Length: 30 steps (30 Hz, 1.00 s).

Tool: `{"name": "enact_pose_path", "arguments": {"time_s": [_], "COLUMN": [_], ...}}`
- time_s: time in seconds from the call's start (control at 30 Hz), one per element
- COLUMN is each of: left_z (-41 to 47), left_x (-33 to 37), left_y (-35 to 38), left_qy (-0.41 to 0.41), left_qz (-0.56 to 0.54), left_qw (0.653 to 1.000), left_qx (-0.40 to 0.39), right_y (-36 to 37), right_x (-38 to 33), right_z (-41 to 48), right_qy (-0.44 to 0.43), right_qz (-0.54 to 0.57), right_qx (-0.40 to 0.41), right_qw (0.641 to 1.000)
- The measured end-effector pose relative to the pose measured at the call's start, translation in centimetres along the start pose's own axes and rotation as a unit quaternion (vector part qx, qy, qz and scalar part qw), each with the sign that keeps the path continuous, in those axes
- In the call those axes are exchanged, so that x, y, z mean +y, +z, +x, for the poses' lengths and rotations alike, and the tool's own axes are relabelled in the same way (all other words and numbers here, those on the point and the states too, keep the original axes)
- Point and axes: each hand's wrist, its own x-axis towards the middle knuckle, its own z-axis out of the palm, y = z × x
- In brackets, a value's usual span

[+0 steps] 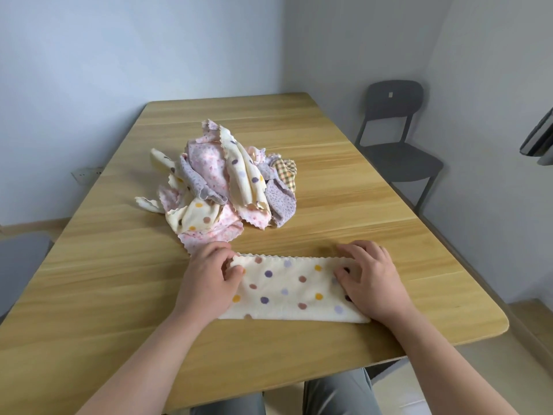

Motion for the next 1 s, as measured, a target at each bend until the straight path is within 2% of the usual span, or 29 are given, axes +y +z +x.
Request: {"name": "enact_pose_path", "arguments": {"time_s": [0.13, 0.3, 0.47, 0.63, 0.8, 1.0], "left_z": [-0.1, 0.0, 0.0, -0.2, -0.7, -0.6], "left_x": [0.1, -0.5, -0.6, -0.4, -0.1, -0.5], "left_y": [0.1, 0.1, 0.5, -0.1, -0.8, -0.8], "left_qy": [0.009, 0.009, 0.024, 0.02, -0.026, -0.036], "left_qz": [0.022, -0.012, 0.025, -0.036, -0.098, -0.125], "left_qw": [1.0, 0.999, 0.998, 0.998, 0.993, 0.991], "left_qx": [-0.016, -0.05, -0.051, -0.052, -0.053, -0.031], "right_y": [0.4, -0.4, -1.1, -1.1, -1.3, -2.0], "right_x": [0.2, -0.2, -0.9, -0.3, -0.2, -0.7], "right_z": [0.0, 0.0, -0.5, -0.3, -0.2, -0.2], "right_qy": [-0.005, -0.03, -0.024, -0.049, -0.014, 0.025], "right_qz": [-0.019, 0.021, 0.065, 0.064, 0.119, 0.158], "right_qx": [0.013, 0.01, -0.004, -0.018, -0.04, -0.057], "right_qw": [1.0, 0.999, 0.998, 0.997, 0.992, 0.986]}}
